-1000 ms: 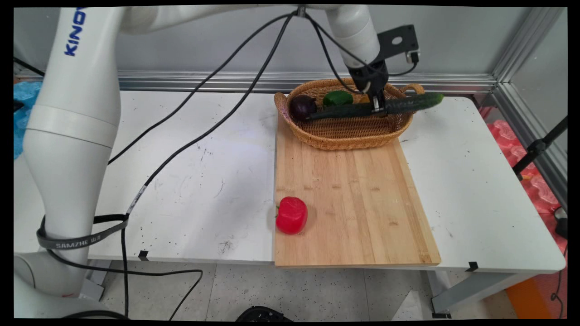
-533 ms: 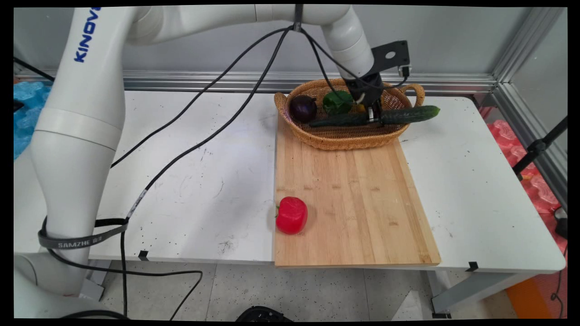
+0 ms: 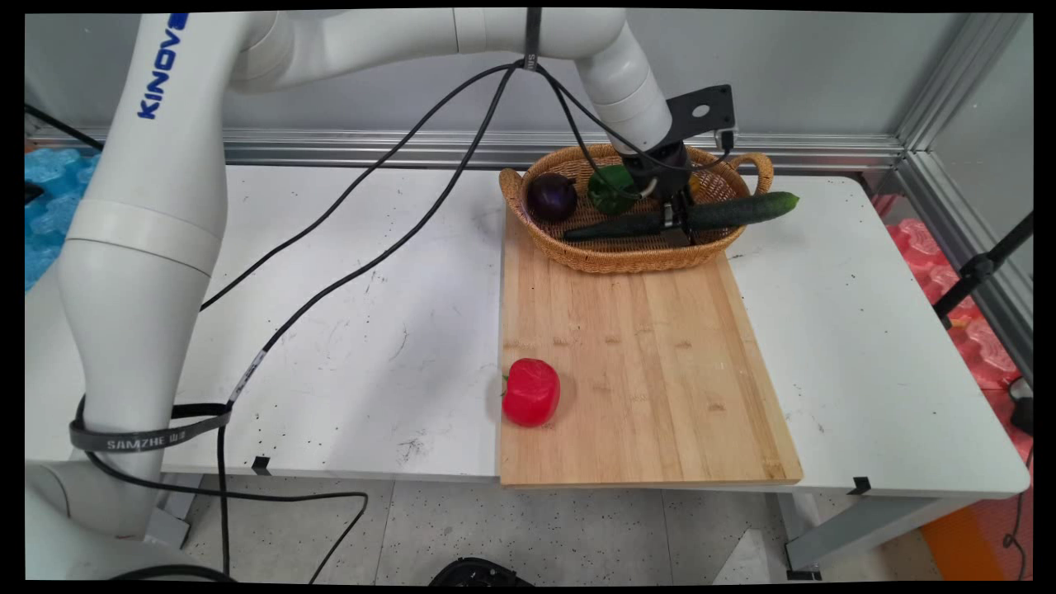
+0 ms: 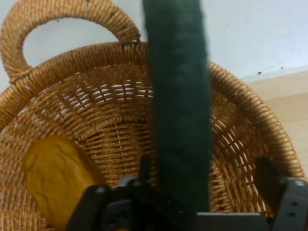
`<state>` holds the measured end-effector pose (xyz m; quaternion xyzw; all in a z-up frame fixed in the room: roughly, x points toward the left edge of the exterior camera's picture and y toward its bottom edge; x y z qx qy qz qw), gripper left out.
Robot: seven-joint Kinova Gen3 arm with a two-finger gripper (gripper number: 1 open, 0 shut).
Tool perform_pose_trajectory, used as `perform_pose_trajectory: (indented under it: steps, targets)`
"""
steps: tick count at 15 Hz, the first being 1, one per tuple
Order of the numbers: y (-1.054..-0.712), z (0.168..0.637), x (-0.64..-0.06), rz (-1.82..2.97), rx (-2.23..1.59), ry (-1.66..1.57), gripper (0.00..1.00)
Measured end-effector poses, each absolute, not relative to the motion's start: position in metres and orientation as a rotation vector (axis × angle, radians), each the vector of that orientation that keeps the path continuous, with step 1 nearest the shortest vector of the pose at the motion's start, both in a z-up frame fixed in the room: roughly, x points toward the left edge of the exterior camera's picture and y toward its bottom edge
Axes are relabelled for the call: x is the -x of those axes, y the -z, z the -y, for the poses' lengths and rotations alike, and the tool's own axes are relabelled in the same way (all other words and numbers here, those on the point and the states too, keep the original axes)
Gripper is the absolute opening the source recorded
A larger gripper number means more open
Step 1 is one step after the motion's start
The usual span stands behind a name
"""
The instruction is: Place the picked object in the vegetable basket
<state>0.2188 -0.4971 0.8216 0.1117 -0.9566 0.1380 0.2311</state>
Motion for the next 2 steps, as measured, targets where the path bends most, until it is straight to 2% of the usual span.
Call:
perform_pose_trajectory:
  steps: [2]
  targets:
    - [-0.8242,0.4961,-0.2213,2.620,-0.298,-0.384,1.00]
